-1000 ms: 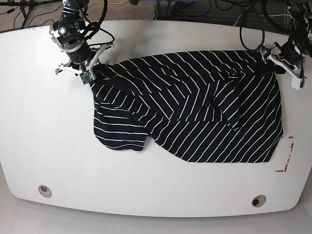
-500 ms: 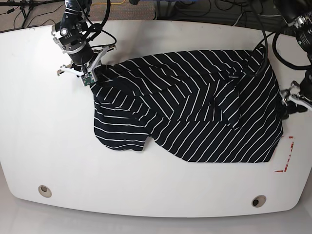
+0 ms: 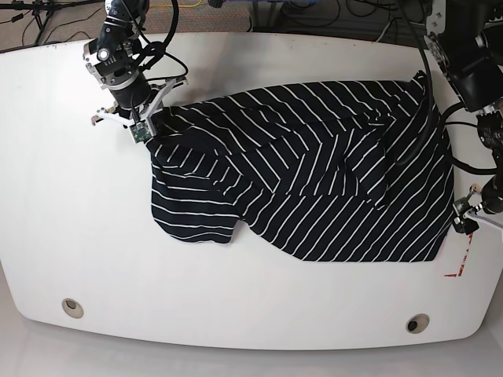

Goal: Fold the T-shirt properly
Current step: 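Slide the left gripper along the shirt edge and grasp lower fabric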

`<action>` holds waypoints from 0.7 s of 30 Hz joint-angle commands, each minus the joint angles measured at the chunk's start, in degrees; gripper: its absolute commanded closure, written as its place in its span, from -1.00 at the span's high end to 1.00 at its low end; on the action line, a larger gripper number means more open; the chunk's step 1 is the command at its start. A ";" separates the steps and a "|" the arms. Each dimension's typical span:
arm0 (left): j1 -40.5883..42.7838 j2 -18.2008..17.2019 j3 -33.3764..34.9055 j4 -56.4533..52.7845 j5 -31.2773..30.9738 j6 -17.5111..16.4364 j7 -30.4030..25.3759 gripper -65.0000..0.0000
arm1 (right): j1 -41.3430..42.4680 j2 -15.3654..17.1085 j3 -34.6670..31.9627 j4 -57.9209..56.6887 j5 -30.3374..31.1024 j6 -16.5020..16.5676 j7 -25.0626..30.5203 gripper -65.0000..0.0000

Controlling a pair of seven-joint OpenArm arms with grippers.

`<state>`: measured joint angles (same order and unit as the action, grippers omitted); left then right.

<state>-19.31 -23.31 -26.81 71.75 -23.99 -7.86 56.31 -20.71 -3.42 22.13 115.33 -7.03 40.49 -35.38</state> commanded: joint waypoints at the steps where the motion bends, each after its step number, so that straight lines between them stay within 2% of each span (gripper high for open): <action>1: -3.41 -1.17 0.92 -5.06 1.70 -0.01 -3.61 0.56 | 1.06 0.12 0.07 0.94 1.01 -0.49 1.31 -1.00; 7: -7.55 -1.26 3.38 -18.16 4.60 -0.01 -9.68 0.56 | 1.41 0.12 0.16 0.50 1.01 -0.49 1.31 -1.00; 11: -8.69 -2.84 6.02 -25.11 5.13 -0.01 -14.51 0.56 | 1.50 0.12 0.16 0.50 1.01 -0.49 1.31 -1.00; 21: -11.59 -2.84 10.41 -33.64 5.13 -0.01 -19.79 0.57 | 1.50 0.21 0.33 0.41 1.01 -0.49 1.31 -1.00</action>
<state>-28.91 -25.32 -16.29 38.74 -18.24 -7.57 37.89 -19.44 -3.49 22.22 114.93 -7.01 40.47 -35.18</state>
